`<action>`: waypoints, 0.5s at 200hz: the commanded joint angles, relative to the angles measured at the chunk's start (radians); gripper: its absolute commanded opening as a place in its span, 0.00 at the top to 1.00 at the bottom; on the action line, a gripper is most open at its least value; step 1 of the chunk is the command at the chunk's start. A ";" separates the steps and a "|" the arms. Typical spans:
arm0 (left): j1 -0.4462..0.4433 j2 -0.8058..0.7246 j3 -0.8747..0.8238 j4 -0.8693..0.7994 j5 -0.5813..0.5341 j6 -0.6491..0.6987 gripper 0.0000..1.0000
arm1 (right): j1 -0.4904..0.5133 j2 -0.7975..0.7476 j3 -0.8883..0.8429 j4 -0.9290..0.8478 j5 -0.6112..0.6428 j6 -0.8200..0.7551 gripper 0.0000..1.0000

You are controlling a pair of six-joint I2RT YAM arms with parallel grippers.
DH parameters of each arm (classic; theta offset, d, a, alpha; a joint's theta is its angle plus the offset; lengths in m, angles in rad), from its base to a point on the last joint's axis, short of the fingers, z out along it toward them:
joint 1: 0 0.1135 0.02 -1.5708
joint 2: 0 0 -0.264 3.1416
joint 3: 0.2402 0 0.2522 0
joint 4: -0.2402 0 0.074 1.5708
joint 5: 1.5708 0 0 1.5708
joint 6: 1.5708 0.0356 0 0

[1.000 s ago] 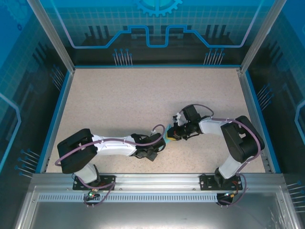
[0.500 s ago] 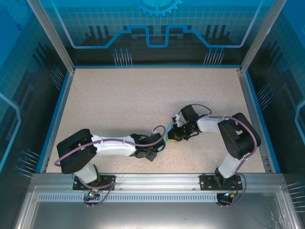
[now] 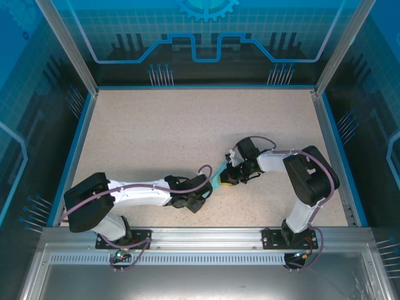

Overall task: Fold a paper plane with a square sheet of paper (pick it up from the middle)
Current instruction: Fold the wing for the fifth time at the center of the table.

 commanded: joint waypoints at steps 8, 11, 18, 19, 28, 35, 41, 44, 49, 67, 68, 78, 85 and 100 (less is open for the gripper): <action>0.016 -0.087 -0.016 -0.004 0.089 -0.008 0.57 | 0.001 0.031 0.010 -0.036 0.055 -0.026 1.00; 0.022 -0.096 -0.017 0.001 0.100 -0.012 0.57 | 0.001 0.031 0.009 -0.037 0.055 -0.027 1.00; 0.039 -0.119 -0.024 0.011 0.122 -0.021 0.57 | 0.001 0.031 0.010 -0.038 0.058 -0.027 1.00; 0.042 -0.122 -0.025 0.012 0.125 -0.022 0.57 | 0.001 0.031 0.009 -0.038 0.057 -0.027 1.00; 0.068 -0.150 -0.034 0.021 0.143 -0.038 0.57 | 0.001 0.031 0.010 -0.039 0.056 -0.028 1.00; 0.096 -0.173 -0.044 0.030 0.156 -0.054 0.58 | 0.001 0.034 0.010 -0.038 0.056 -0.030 1.00; 0.125 -0.188 -0.054 0.043 0.173 -0.070 0.59 | 0.001 0.036 0.010 -0.039 0.056 -0.032 1.00; 0.138 -0.194 -0.060 0.051 0.185 -0.079 0.59 | 0.001 0.037 0.009 -0.038 0.056 -0.032 1.00; 0.159 -0.202 -0.071 0.067 0.205 -0.090 0.60 | 0.001 0.039 0.010 -0.039 0.055 -0.033 1.00; 0.193 -0.214 -0.097 0.117 0.231 -0.114 0.63 | 0.002 0.038 0.005 -0.034 0.055 -0.032 1.00; 0.193 -0.214 -0.097 0.119 0.232 -0.115 0.64 | 0.003 0.038 0.006 -0.034 0.054 -0.031 1.00; 0.199 -0.200 -0.098 0.143 0.248 -0.126 0.67 | 0.003 0.039 0.006 -0.034 0.054 -0.030 1.00; 0.200 -0.187 -0.098 0.161 0.261 -0.136 0.70 | 0.003 0.037 0.003 -0.032 0.055 -0.030 1.00; 0.200 -0.149 -0.098 0.207 0.295 -0.151 0.75 | 0.003 0.037 0.002 -0.029 0.055 -0.027 1.00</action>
